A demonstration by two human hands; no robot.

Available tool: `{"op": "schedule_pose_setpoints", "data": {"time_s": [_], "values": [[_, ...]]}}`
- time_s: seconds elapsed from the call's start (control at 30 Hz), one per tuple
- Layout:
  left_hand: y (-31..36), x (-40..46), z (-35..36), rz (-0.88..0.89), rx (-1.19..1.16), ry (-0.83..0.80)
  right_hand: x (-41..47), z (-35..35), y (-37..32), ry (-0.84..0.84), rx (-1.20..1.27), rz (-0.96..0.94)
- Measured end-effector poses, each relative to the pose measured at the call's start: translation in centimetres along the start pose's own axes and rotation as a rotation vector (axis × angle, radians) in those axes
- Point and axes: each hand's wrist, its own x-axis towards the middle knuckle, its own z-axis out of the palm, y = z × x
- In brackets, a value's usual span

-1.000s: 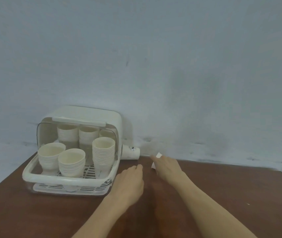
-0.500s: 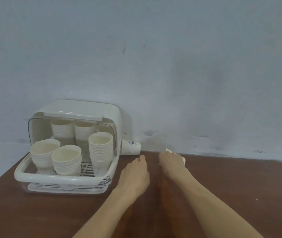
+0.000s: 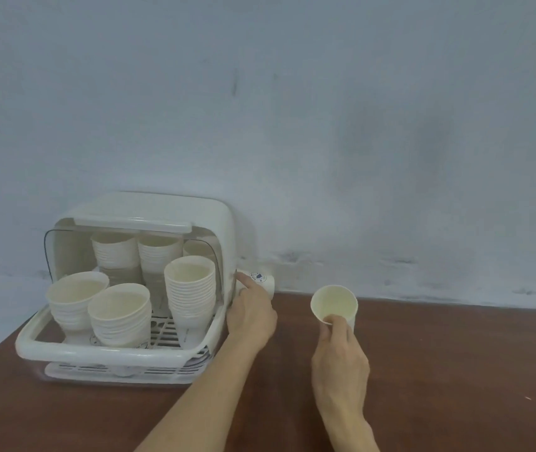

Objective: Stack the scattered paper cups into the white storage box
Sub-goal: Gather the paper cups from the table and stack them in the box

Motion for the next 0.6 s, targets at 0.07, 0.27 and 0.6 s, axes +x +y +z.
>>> {"op": "schedule_pose_setpoints", "data": {"time_s": [0.07,0.27,0.6], "values": [[0.3,0.6,0.4,-0.053,-0.032,-0.025,0.4,0.0,0.0,-0.007,0.004,0.001],[1.1,1.1,1.6,-0.217,-0.244,-0.001,1.3,-0.7,-0.3,-0.005,0.025,-0.007],[1.5,1.8,2.6,-0.293,-0.490,-0.045,1.8,-1.3,-0.2,-0.042,0.046,0.047]]}}
